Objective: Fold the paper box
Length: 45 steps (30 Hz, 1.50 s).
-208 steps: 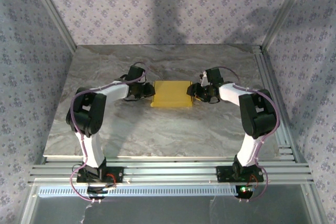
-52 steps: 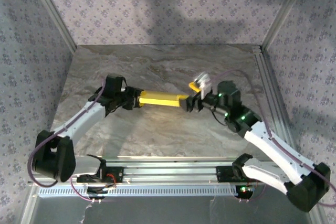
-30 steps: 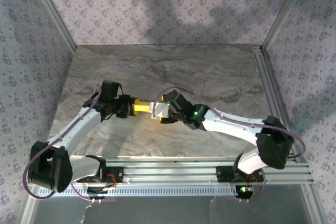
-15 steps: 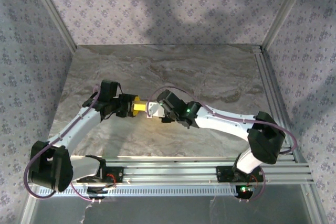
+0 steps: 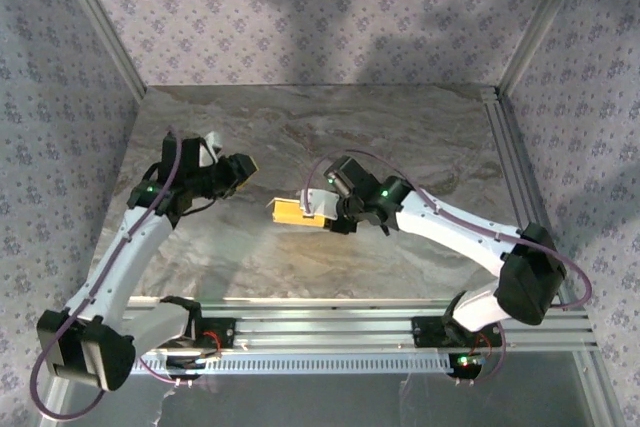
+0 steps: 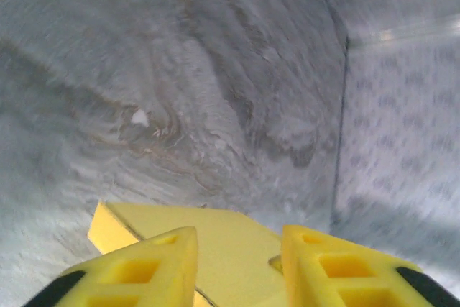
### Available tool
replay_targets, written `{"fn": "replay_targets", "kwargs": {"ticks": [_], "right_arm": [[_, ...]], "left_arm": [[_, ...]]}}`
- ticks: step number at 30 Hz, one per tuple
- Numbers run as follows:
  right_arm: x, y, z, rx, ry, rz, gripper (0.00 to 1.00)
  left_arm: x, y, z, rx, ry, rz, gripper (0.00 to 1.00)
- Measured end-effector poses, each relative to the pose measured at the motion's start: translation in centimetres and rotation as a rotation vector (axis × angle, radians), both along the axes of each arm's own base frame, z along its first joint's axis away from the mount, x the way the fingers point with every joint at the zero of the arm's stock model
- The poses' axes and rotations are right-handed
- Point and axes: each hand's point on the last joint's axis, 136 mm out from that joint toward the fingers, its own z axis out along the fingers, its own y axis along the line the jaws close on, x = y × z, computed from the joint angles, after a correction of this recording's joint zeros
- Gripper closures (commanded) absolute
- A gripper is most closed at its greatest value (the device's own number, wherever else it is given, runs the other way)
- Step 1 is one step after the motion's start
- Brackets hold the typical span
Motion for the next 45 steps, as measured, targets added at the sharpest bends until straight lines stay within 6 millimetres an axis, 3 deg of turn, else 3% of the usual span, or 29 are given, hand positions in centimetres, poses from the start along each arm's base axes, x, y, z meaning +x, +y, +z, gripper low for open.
{"fn": "replay_targets", "kwargs": {"ticks": [5, 11, 20, 29, 33, 40, 45], "right_arm": [[-0.9, -0.4, -0.8, -0.027, 0.074, 0.016, 0.72], [-0.7, -0.5, -1.0, -0.026, 0.116, 0.011, 0.72], [-0.7, -0.5, -1.6, -0.030, 0.146, 0.011, 0.72], [-0.6, -0.4, -1.4, -0.023, 0.153, 0.012, 0.72], [-0.6, -0.3, -1.4, -0.022, 0.155, 0.014, 0.72], [-0.6, -0.4, -1.5, -0.023, 0.158, 0.011, 0.73], [-0.6, -0.4, -1.6, -0.027, 0.165, 0.006, 0.73]], "left_arm": [[-2.8, -3.3, 0.8, 0.168, -0.197, -0.315, 0.83], [-5.2, -4.6, -2.5, 0.358, -0.215, -0.534, 0.80], [-6.4, -3.8, -3.2, 0.477, -0.226, -0.623, 0.70], [-6.2, -3.5, -4.4, 0.561, -0.203, -0.659, 0.69], [-5.9, -3.5, -4.8, 0.577, -0.192, -0.666, 0.73], [-5.9, -3.8, -5.0, 0.572, -0.184, -0.669, 0.95], [-5.8, -3.9, -5.1, 0.568, -0.174, -0.657, 0.98]]}}
